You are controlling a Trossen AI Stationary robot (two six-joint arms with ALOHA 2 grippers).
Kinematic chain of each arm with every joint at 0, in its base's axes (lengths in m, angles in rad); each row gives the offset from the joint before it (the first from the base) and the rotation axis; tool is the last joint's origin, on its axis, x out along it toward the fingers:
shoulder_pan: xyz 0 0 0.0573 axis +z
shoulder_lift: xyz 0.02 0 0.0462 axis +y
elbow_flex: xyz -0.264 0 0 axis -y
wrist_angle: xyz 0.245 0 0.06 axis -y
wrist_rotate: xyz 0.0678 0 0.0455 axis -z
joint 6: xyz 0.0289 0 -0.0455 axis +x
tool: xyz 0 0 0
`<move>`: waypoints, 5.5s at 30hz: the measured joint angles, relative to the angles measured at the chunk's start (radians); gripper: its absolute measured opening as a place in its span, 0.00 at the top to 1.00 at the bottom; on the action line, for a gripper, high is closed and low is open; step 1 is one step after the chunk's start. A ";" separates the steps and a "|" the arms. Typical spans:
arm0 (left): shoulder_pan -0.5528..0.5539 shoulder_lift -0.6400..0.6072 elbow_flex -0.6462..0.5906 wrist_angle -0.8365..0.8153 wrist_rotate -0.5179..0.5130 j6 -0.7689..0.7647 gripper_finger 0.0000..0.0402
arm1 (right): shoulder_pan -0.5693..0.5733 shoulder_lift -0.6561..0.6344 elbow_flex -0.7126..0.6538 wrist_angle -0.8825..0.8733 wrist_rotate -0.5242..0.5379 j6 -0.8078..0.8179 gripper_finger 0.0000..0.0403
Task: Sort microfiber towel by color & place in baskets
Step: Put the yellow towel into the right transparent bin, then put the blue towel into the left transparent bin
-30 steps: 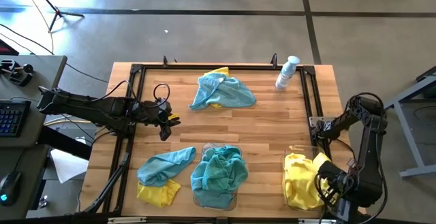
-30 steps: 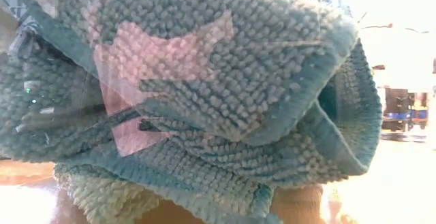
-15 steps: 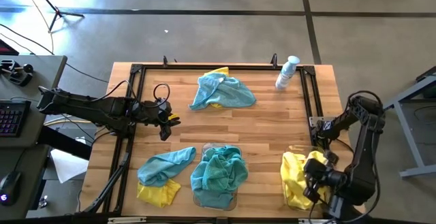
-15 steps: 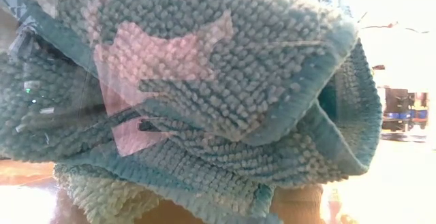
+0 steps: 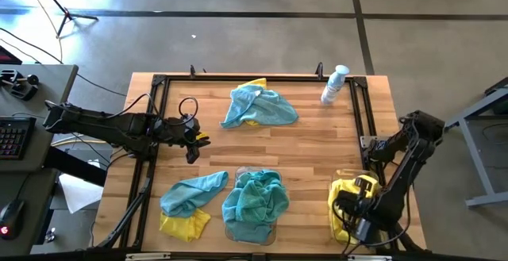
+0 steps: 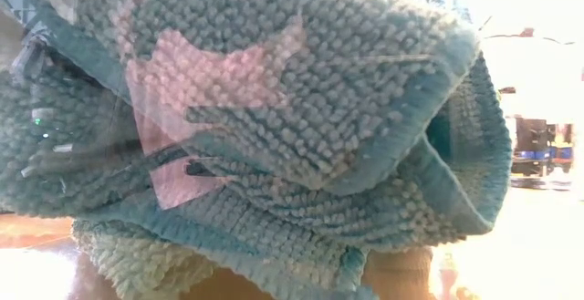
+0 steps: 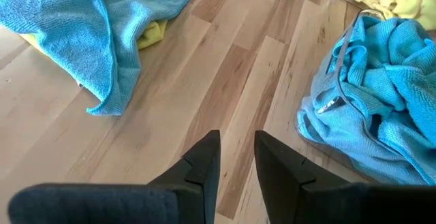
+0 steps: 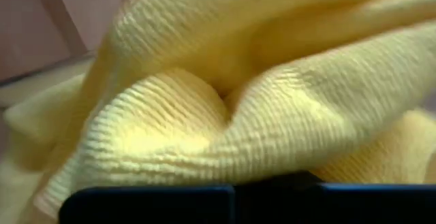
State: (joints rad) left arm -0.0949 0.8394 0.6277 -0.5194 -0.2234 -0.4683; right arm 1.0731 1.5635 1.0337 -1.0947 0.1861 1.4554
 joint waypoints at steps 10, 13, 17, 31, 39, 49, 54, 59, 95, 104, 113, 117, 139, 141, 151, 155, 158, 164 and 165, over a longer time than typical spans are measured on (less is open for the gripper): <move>0.000 0.000 0.000 -0.001 0.000 0.017 0.81 | 0.000 -0.009 -0.215 0.274 0.001 -0.023 1.00; 0.000 0.000 0.000 -0.004 0.000 0.017 0.81 | 0.001 -0.004 -0.205 0.257 0.024 -0.061 1.00; 0.000 0.000 0.000 -0.003 0.000 0.017 0.81 | 0.000 0.000 -0.170 0.228 0.032 -0.084 0.95; 0.000 0.000 0.000 -0.003 0.004 0.018 0.81 | 0.000 0.004 0.151 -0.137 0.003 -0.065 0.64; 0.000 0.000 0.000 -0.003 0.004 0.078 0.81 | 0.000 0.002 0.321 -0.355 -0.014 0.035 0.61; 0.000 0.000 0.000 -0.002 0.004 0.201 0.81 | -0.005 0.001 0.388 -0.402 0.059 0.251 0.69; 0.001 0.000 0.000 0.002 -0.002 0.219 0.81 | -0.034 0.001 0.389 -0.262 0.122 0.274 0.81; 0.006 0.000 0.000 0.004 -0.004 0.219 0.81 | -0.074 0.000 0.323 -0.080 0.041 0.272 0.98; 0.006 0.000 0.000 0.006 0.004 0.183 0.81 | -0.089 0.002 0.025 0.163 -0.200 0.429 0.99; 0.006 0.000 0.000 0.010 0.004 0.183 0.81 | -0.085 0.002 0.221 -0.129 -0.163 0.422 0.88; 0.006 0.000 0.000 0.010 0.004 0.182 0.81 | -0.080 0.001 0.338 -0.371 -0.162 0.431 0.63; 0.006 0.000 0.000 0.011 0.004 0.182 0.81 | -0.099 0.001 0.361 -0.393 -0.098 0.461 0.60; 0.005 0.000 0.000 0.124 -0.025 0.290 0.81 | -0.708 0.001 0.360 0.226 0.439 -0.317 0.60; 0.005 0.000 0.000 0.123 -0.026 0.290 0.81 | -0.761 0.001 0.360 0.287 0.425 -0.417 0.60; 0.005 0.001 0.019 0.085 -0.073 0.255 0.81 | -0.922 0.001 0.358 0.179 0.347 -0.559 0.60; -0.009 0.030 0.112 -0.065 -0.118 0.198 0.81 | -0.935 0.001 0.358 0.071 0.315 -0.575 0.60; -0.039 0.076 0.198 -0.161 -0.202 0.129 0.81 | -0.936 0.001 0.358 -0.015 0.298 -0.604 0.60; -0.089 0.220 0.370 -0.298 -0.266 -0.062 0.81 | -0.936 0.001 0.358 -0.111 0.284 -0.754 0.62; -0.095 0.249 0.399 -0.321 -0.266 -0.090 0.81 | -0.936 0.001 0.358 -0.122 0.275 -0.781 0.63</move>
State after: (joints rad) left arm -0.1899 1.0885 1.0270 -0.8408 -0.4896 -0.5586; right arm 0.1371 1.5642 1.3918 -1.2164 0.4607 0.6743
